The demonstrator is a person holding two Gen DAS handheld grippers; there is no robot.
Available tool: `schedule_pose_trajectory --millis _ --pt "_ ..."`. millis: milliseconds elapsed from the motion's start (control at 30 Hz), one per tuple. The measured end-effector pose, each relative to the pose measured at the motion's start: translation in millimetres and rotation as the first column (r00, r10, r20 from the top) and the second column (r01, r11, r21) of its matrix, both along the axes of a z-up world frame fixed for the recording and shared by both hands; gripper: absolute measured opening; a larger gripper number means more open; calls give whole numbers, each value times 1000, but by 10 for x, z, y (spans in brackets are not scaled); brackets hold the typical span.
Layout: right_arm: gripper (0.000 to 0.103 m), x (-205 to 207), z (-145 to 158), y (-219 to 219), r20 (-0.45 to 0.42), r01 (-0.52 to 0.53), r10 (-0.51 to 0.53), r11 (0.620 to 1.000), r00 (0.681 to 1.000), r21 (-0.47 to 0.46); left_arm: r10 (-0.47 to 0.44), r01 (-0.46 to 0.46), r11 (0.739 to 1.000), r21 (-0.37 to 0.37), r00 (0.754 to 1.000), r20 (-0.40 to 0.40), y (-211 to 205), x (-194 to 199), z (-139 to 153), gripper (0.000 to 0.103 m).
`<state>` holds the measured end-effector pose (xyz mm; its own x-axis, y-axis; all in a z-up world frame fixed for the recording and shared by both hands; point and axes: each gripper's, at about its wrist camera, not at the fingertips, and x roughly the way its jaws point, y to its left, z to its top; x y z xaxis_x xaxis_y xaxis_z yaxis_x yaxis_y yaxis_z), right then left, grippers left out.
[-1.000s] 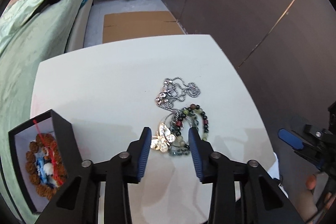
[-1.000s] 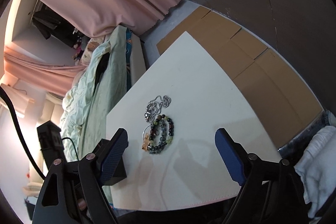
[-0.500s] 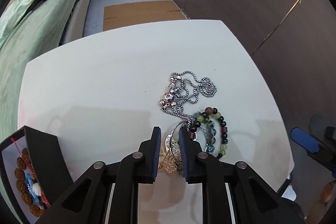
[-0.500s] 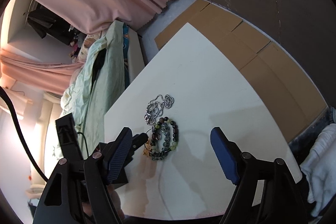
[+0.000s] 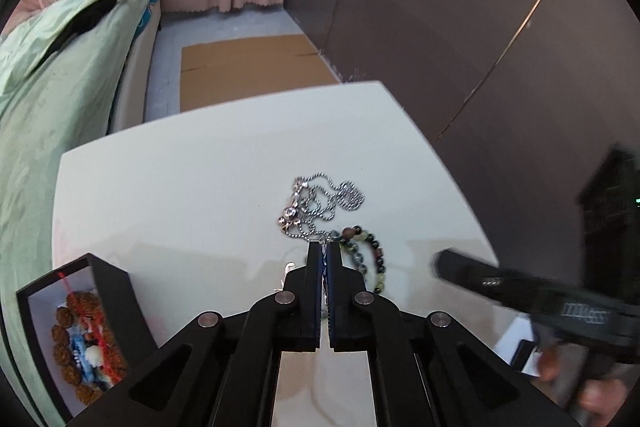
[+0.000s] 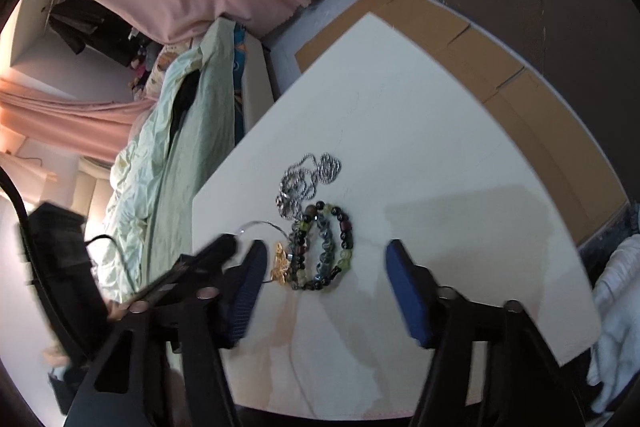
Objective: Organize jewelry
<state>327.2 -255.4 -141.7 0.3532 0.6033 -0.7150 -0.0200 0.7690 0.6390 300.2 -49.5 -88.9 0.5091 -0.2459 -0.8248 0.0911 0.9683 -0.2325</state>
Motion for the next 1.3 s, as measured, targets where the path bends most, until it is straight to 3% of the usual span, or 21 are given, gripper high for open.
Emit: schedule_pose_trajectory --millis 100,200,433,633,767,933,1100,1300 --pt "40 63 -65 83 -22 -8 8 1000 1000 -24 3 -3 1000 -10 1000 18 22 -17 91 1" --pt "35 120 -95 146 -30 -17 15 998 999 -53 15 -15 1000 -17 999 35 88 -69 174 1" --pt "30 208 -142 290 -35 -46 41 987 999 -155 39 -37 999 -30 997 61 293 -230 301 1" --pt "29 211 -159 503 -16 -86 86 945 996 -315 80 -73 994 -79 993 83 515 -382 417 1" --pt "20 184 -135 630 15 -91 108 892 994 -442 104 -96 992 -84 989 101 671 -482 518 1" --pt "10 47 -103 892 52 -121 190 790 980 -602 137 -129 989 -79 983 122 850 -594 603 1" --pt "9 -81 47 824 84 -108 179 842 980 -529 175 -166 984 -63 970 168 1029 -781 723 1" --pt "9 -291 297 628 162 -93 158 932 974 -351 217 -214 976 -35 961 171 1210 -936 731 1"
